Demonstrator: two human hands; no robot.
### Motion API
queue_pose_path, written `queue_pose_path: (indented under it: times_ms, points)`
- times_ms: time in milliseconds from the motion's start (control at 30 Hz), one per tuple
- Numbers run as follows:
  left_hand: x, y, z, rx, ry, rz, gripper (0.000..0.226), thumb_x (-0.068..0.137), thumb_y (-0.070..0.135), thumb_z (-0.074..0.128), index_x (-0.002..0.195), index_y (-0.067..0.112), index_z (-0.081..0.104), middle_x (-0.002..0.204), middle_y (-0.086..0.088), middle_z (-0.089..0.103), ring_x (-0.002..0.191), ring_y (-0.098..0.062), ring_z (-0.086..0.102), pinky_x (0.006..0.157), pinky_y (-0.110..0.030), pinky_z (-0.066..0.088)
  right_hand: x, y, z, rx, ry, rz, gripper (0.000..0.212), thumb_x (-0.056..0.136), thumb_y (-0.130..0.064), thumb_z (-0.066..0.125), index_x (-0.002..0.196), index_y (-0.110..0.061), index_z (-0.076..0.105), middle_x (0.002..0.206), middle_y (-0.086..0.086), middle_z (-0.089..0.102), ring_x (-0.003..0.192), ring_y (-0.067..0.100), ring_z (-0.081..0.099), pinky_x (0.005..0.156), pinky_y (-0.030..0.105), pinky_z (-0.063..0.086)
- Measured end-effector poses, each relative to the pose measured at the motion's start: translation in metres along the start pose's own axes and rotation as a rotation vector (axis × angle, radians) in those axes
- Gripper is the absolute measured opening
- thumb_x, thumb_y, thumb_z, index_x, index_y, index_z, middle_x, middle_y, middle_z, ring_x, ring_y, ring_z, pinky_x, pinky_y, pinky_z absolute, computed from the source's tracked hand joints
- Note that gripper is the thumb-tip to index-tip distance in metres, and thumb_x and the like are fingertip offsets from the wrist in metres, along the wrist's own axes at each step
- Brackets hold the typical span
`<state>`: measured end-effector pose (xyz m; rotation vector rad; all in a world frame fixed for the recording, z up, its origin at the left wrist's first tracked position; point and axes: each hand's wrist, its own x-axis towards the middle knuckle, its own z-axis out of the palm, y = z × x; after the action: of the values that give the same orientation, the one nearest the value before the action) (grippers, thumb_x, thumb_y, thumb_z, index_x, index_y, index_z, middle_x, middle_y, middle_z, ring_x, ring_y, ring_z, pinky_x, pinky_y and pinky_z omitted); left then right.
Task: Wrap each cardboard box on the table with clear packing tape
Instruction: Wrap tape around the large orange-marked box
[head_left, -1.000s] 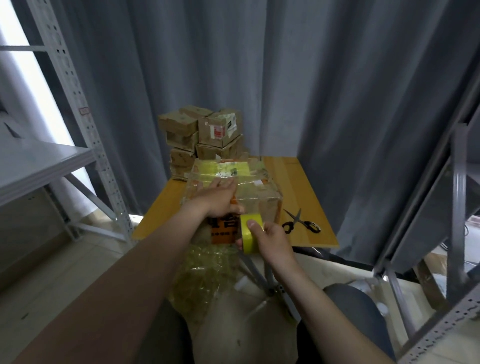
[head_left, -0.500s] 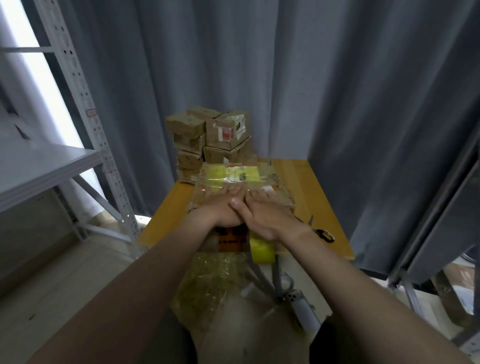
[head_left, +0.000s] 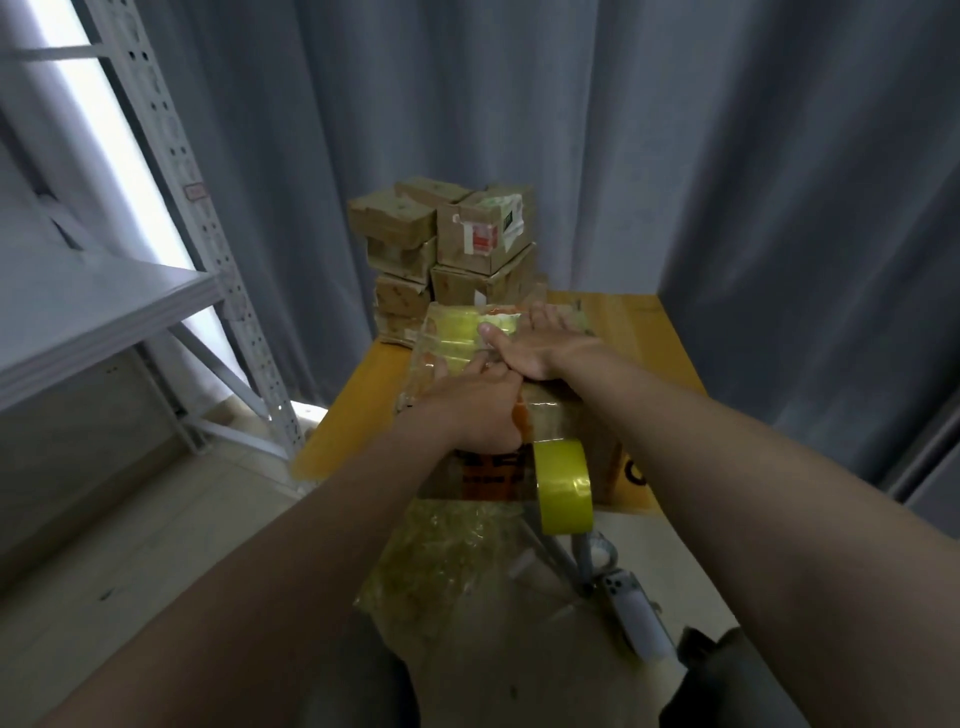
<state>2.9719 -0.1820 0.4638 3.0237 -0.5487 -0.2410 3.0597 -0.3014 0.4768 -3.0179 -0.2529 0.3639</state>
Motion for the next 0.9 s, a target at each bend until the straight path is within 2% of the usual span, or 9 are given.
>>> queue_pose_path:
  times_ms: [333,400,467,533,600,700,767,833,900]
  points:
    - [-0.003,0.004,-0.001,0.021,0.019,-0.007,0.083,0.083,0.029,0.06,0.157,0.017,0.024,0.167,-0.001,0.019,0.156,-0.027,0.004,0.119,-0.071,0.002,0.02,-0.006,-0.001,0.013,0.065,0.043,0.103,0.093,-0.082,0.0,0.163,-0.007,-0.01,0.171,0.014,-0.018,0.158,0.029,-0.017,0.128,0.051,-0.006]
    - [-0.005,0.005,-0.001,0.023,0.025,-0.021,0.083,0.084,0.03,0.06,0.158,0.017,0.025,0.168,-0.003,0.017,0.156,-0.028,0.004,0.119,-0.071,0.001,0.001,-0.011,0.0,0.128,0.057,0.041,0.101,0.093,-0.081,-0.001,0.165,-0.01,0.003,0.172,0.013,-0.016,0.159,0.028,-0.016,0.128,0.052,-0.005]
    - [-0.005,0.004,0.002,-0.01,0.05,-0.026,0.081,0.085,0.034,0.059,0.159,0.022,0.027,0.17,-0.003,0.015,0.156,-0.028,0.006,0.119,-0.07,-0.001,-0.025,-0.017,0.002,0.25,0.028,0.013,0.1,0.092,-0.083,-0.002,0.162,-0.02,0.032,0.173,0.012,-0.008,0.16,0.027,-0.012,0.127,0.057,-0.001]
    - [-0.003,0.003,0.008,-0.029,0.104,-0.025,0.082,0.087,0.041,0.057,0.16,0.034,0.022,0.169,0.001,0.02,0.155,-0.029,0.011,0.119,-0.07,-0.002,-0.049,-0.015,0.009,0.356,0.035,-0.071,0.097,0.09,-0.084,-0.005,0.153,-0.034,0.049,0.173,0.013,0.01,0.16,0.03,0.002,0.126,0.059,0.006]
    - [-0.002,0.004,0.011,-0.031,0.145,-0.031,0.079,0.09,0.049,0.056,0.16,0.042,0.019,0.167,0.005,0.027,0.155,-0.028,0.016,0.119,-0.07,-0.002,-0.075,-0.007,0.02,0.448,0.1,-0.192,0.088,0.09,-0.084,-0.004,0.144,-0.046,0.054,0.164,0.008,0.038,0.154,0.031,0.028,0.124,0.057,0.022]
    - [-0.006,0.006,0.01,-0.036,0.171,-0.023,0.079,0.091,0.061,0.054,0.159,0.04,0.019,0.165,0.008,0.027,0.154,-0.024,0.021,0.121,-0.068,0.003,-0.114,0.0,0.034,0.439,0.207,-0.224,0.081,0.097,-0.078,0.009,0.154,-0.033,0.044,0.152,0.009,0.054,0.136,0.03,0.052,0.109,0.046,0.043]
    - [-0.012,0.003,0.011,-0.09,0.284,0.034,0.082,0.085,0.059,0.063,0.154,0.035,0.025,0.158,0.008,0.036,0.149,-0.021,0.031,0.123,-0.063,0.01,-0.135,0.007,0.041,0.457,0.317,-0.251,0.072,0.104,-0.068,0.023,0.157,-0.024,0.041,0.143,0.008,0.062,0.126,0.027,0.059,0.095,0.037,0.049]
    - [-0.021,-0.003,0.017,-0.07,0.46,0.108,0.087,0.079,0.047,0.075,0.151,0.032,0.029,0.157,0.006,0.037,0.153,-0.019,0.025,0.126,-0.055,0.002,-0.155,0.016,0.047,0.624,0.422,-0.309,0.052,0.108,-0.051,0.04,0.154,-0.028,0.046,0.131,-0.007,0.064,0.117,0.011,0.057,0.085,0.02,0.046]
    - [-0.033,-0.005,0.032,0.027,0.673,0.06,0.093,0.076,0.051,0.078,0.153,0.029,0.03,0.161,0.002,0.034,0.156,-0.02,0.015,0.125,-0.056,-0.007,-0.166,0.028,0.06,0.751,0.633,-0.281,0.039,0.107,-0.037,0.052,0.144,-0.026,0.057,0.124,-0.015,0.059,0.121,0.006,0.051,0.09,0.018,0.04]
